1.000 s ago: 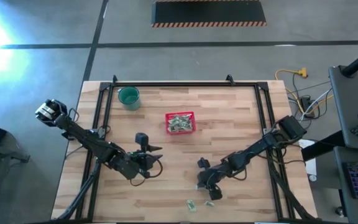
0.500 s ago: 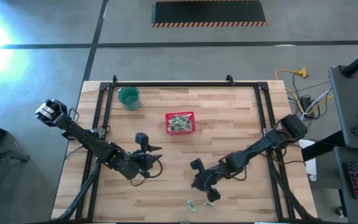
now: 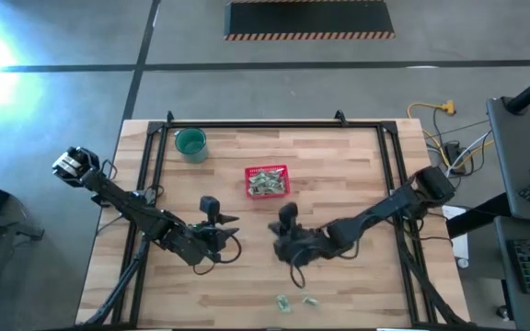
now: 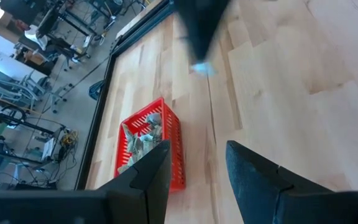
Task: Pick and place items into bin
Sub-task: Put the stevia packet into the red bin
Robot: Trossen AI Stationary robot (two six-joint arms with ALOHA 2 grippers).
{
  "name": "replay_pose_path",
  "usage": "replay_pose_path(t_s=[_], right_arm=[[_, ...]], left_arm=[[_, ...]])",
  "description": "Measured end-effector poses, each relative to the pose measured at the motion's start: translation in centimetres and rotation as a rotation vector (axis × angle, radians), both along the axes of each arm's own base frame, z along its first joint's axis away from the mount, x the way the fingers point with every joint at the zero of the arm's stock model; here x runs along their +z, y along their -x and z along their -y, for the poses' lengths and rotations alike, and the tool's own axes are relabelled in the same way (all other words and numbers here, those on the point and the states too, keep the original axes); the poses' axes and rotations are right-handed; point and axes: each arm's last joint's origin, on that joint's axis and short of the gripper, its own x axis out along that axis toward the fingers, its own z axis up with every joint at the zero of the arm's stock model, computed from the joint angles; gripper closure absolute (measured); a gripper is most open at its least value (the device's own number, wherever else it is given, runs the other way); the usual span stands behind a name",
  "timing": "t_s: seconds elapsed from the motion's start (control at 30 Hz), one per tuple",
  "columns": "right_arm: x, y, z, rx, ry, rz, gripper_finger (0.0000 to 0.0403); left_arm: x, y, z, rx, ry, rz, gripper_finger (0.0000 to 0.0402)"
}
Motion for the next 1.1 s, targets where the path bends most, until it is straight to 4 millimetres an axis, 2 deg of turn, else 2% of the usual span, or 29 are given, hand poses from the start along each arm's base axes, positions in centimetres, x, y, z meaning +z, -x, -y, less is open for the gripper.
replay_pose_path(t_s=[0.17, 0.3, 0.47, 0.6, 0.7, 1.1], right_arm=[[0.0, -1.2, 4.1, -0.119, 0.043, -0.011, 0.0394], [-0.1, -1.9, 8.3, -0.229, 0.025, -0.012, 0.0394], [-1.0, -2.1, 13.3, -0.27, -0.138, -0.031, 0.0394], [-1.9, -1.7, 15.9, -0.284, -0.253, -0.053, 0.0394], [-2.5, -1.3, 16.9, -0.319, -0.291, -0.055, 0.0394], [-2.8, -1.1, 16.8, -0.334, -0.319, -0.049, 0.0392]], left_arm=[[0.0, 0.0, 0.0, 0.0, -0.001, -0.003, 0.0265], [0.0, 0.0, 0.0, -0.001, -0.001, -0.003, 0.0265], [0.0, 0.0, 0.0, -0.001, -0.001, -0.003, 0.0265], [0.0, 0.0, 0.0, -0.001, -0.001, -0.003, 0.0265], [0.0, 0.0, 0.0, -0.001, -0.001, -0.003, 0.0265], [0.0, 0.0, 0.0, 0.0, -0.001, -0.002, 0.0265]])
